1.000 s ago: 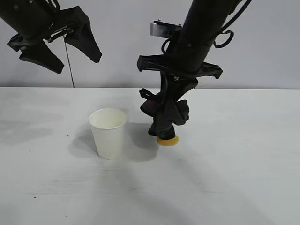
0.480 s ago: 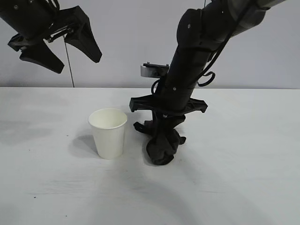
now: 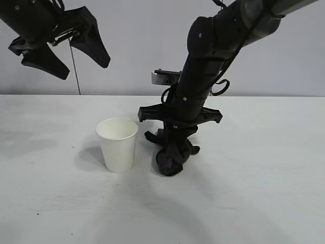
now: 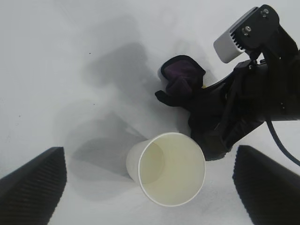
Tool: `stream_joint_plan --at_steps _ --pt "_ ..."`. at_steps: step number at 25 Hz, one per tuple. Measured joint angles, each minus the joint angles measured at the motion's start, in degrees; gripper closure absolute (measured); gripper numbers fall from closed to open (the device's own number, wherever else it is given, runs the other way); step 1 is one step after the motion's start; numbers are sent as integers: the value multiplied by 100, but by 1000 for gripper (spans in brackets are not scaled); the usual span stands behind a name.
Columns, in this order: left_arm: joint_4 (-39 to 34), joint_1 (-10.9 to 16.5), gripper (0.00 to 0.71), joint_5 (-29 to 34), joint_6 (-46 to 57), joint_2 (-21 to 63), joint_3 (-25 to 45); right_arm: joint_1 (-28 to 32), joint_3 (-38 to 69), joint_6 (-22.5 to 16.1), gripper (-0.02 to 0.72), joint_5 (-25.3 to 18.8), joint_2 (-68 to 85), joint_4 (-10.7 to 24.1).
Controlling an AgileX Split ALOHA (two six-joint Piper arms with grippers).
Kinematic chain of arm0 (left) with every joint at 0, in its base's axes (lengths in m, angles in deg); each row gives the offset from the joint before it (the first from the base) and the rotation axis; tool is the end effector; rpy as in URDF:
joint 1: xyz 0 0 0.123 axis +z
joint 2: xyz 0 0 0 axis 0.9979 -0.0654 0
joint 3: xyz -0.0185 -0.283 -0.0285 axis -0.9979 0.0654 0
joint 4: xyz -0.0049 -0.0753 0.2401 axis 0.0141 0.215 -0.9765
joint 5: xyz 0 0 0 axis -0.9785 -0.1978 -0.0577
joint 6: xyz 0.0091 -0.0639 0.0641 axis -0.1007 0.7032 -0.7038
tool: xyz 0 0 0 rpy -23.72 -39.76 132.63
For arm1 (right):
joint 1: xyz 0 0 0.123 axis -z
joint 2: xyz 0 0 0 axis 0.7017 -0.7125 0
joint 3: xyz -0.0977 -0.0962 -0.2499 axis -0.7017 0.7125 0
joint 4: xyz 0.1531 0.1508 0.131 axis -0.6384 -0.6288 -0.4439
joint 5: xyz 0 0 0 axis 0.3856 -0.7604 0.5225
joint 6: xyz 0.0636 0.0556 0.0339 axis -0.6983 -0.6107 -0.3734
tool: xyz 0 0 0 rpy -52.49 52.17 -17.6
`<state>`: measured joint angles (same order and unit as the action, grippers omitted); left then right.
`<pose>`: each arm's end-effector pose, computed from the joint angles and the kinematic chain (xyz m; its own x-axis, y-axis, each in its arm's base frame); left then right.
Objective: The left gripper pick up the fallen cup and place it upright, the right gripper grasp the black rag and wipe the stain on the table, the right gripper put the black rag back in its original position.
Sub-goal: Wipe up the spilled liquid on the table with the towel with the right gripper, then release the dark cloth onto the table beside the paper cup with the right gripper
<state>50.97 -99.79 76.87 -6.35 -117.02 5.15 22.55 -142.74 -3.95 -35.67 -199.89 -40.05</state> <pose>0.3720 -0.1272 0.2542 -0.8192 0.2015 -0.5369 0.4267 0.8397 -0.3359 0.4330 0.1801 0.1155 -0.9344 -0.1925 -0.2997 -0.2316 0.9676 0.1007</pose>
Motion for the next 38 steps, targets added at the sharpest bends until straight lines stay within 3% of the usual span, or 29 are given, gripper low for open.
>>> stream_joint_plan --at_steps 11,20,27,29,33,34,38 --pt "0 0 16 -27 0 0 0 870 -34 81 621 -378 16 89" --pt "0 0 16 -45 0 0 0 1035 297 301 621 -989 441 341" --pt "0 0 16 -45 0 0 0 1041 1547 322 618 -585 1294 347" --pt "0 0 16 -45 0 0 0 1041 1678 238 556 -550 1347 347" --pt "0 0 16 -45 0 0 0 1041 1706 79 174 -546 1437 347" --pt "0 0 16 -45 0 0 0 1041 1716 72 107 -543 1515 320" --pt "0 0 16 -45 0 0 0 1041 1721 74 24 -549 1994 71"
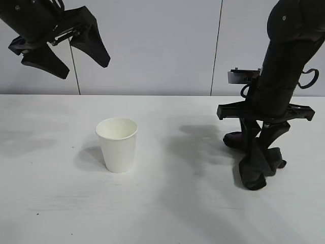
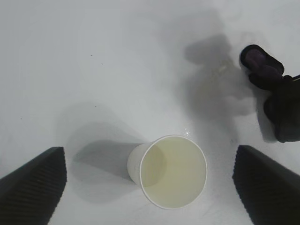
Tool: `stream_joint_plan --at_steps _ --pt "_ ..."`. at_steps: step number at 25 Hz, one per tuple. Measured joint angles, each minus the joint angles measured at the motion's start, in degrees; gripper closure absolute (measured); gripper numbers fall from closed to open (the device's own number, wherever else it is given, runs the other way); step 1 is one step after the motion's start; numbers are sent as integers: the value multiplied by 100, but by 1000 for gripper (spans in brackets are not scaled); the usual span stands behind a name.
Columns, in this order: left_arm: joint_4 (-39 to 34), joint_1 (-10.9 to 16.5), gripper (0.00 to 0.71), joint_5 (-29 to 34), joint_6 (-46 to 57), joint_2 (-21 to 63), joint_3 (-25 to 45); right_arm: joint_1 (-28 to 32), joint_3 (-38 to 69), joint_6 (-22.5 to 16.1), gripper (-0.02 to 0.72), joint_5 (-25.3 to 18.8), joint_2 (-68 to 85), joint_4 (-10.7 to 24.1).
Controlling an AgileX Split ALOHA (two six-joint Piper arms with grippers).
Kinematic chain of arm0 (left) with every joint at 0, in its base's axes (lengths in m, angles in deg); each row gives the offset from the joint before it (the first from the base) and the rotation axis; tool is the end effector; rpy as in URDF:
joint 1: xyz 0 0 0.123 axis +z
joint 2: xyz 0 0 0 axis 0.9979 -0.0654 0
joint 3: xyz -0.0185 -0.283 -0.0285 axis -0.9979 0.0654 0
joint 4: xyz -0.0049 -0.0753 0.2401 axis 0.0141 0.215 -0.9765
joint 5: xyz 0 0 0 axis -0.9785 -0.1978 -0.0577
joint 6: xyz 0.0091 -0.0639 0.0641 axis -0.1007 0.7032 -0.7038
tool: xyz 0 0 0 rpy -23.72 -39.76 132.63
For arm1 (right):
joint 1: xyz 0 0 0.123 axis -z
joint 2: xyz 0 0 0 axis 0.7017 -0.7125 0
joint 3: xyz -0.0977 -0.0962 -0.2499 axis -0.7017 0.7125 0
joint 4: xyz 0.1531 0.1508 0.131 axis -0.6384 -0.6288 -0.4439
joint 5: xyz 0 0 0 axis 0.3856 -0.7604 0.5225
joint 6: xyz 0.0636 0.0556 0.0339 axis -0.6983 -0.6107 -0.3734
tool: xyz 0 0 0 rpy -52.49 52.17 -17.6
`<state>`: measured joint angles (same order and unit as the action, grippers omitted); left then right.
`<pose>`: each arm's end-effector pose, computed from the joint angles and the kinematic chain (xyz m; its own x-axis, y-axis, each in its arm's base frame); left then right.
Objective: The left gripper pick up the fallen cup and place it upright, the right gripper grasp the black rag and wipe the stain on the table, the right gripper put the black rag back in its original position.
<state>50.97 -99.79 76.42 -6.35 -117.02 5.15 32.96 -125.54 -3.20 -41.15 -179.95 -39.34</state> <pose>0.3726 -0.1270 0.2544 -0.8165 0.1980 -0.5423 0.4253 0.8415 -0.3331 0.3837 0.0832 0.1868 -0.9651 -0.0496 -0.2571 -0.0732 0.9938 0.0831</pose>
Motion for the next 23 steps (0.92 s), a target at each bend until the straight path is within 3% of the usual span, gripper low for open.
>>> stream_joint_plan --at_steps 4,7,10,23 --pt "0 0 16 0 0 0 0 70 0 146 15 0 635 -436" --pt "0 0 16 0 0 0 0 253 0 432 9 -12 1004 -1029" --pt "0 0 16 0 0 0 0 402 0 699 9 -80 1134 -1356" --pt "0 0 16 0 0 0 0 436 13 766 9 -95 1134 -1397"
